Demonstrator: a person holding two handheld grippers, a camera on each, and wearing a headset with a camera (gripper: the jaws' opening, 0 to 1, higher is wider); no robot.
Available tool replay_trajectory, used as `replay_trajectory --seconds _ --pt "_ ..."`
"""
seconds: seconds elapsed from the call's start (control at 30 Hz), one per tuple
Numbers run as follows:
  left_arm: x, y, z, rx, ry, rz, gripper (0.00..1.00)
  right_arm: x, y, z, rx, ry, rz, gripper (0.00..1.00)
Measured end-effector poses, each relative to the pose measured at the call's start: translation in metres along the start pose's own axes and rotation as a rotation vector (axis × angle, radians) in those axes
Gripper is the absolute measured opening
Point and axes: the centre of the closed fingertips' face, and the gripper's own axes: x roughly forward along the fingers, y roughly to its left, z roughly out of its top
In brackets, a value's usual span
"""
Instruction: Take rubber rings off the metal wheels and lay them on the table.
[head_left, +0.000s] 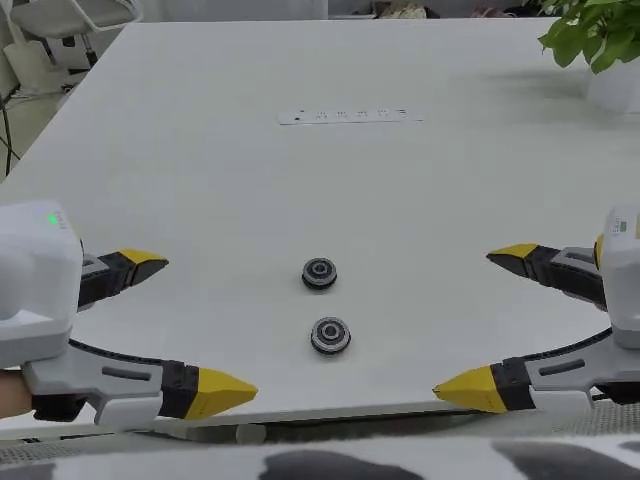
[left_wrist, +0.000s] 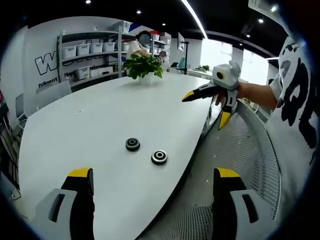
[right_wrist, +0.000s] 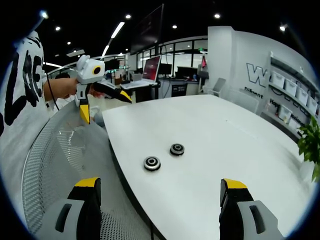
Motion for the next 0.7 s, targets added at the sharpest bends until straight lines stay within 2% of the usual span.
replay_trajectory --seconds 0.7 --pt "0.0063 0.0045 -0.0008 0.005 0.014 -0.015 0.99 0.0053 -0.0066 0.0015 -0.015 0.013 0.007 0.99"
